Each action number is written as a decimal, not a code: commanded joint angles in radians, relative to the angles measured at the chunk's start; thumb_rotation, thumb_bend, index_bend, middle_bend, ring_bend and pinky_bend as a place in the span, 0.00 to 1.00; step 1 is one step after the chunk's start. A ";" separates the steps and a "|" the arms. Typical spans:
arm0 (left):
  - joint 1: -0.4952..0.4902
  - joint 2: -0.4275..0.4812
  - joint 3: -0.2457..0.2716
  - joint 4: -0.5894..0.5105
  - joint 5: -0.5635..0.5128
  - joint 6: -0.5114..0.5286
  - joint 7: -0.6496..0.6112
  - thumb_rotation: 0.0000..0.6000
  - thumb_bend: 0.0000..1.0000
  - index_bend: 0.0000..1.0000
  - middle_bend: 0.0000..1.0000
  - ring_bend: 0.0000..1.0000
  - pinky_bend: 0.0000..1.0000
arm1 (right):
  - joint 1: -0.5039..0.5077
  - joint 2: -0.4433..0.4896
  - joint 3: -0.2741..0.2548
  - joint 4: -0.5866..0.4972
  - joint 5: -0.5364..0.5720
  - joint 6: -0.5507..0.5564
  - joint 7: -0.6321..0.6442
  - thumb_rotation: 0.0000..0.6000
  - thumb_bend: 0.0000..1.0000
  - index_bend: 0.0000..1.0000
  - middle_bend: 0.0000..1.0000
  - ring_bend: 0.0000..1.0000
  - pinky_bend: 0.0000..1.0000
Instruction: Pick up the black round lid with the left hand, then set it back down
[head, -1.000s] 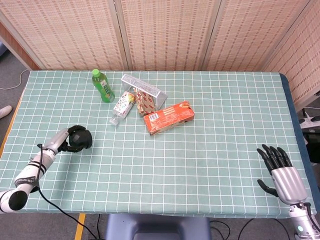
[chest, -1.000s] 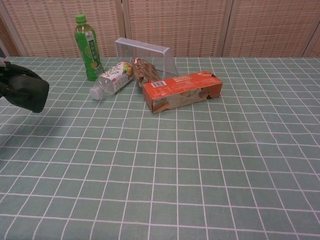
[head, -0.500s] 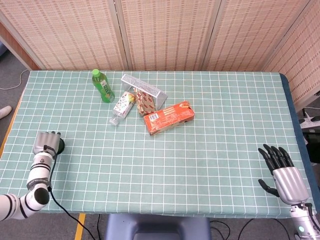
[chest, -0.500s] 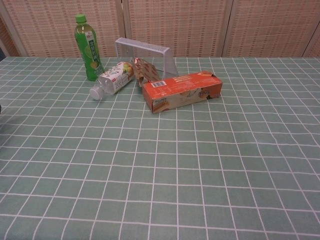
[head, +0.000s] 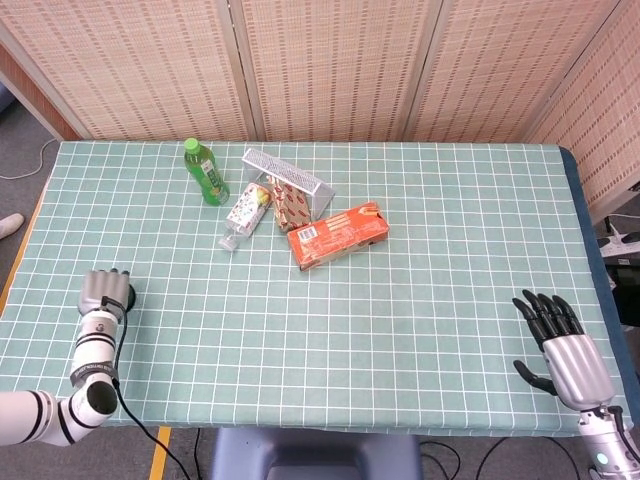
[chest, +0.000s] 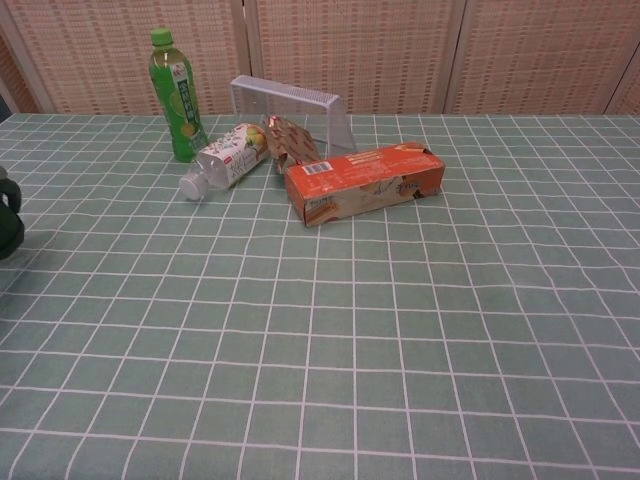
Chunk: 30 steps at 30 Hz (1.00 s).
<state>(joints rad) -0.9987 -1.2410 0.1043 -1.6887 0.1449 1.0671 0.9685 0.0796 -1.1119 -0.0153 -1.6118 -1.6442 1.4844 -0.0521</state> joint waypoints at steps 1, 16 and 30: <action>0.112 0.072 -0.117 0.000 0.250 -0.246 -0.326 1.00 0.54 0.63 0.71 0.69 0.94 | 0.001 -0.004 -0.001 0.000 0.002 -0.004 -0.003 1.00 0.17 0.00 0.00 0.00 0.00; 0.179 0.040 -0.092 0.110 0.498 -0.249 -0.422 1.00 0.52 0.61 0.71 0.71 0.97 | 0.003 -0.005 -0.002 0.000 0.001 -0.006 0.000 1.00 0.17 0.00 0.00 0.00 0.00; 0.080 0.016 -0.013 0.084 0.335 -0.265 -0.256 1.00 0.47 0.35 0.50 0.61 0.60 | 0.010 0.001 -0.006 0.002 0.000 -0.019 0.034 1.00 0.17 0.00 0.00 0.00 0.00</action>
<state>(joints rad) -0.9124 -1.2189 0.0877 -1.6033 0.4866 0.7952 0.7071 0.0893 -1.1114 -0.0204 -1.6093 -1.6439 1.4661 -0.0185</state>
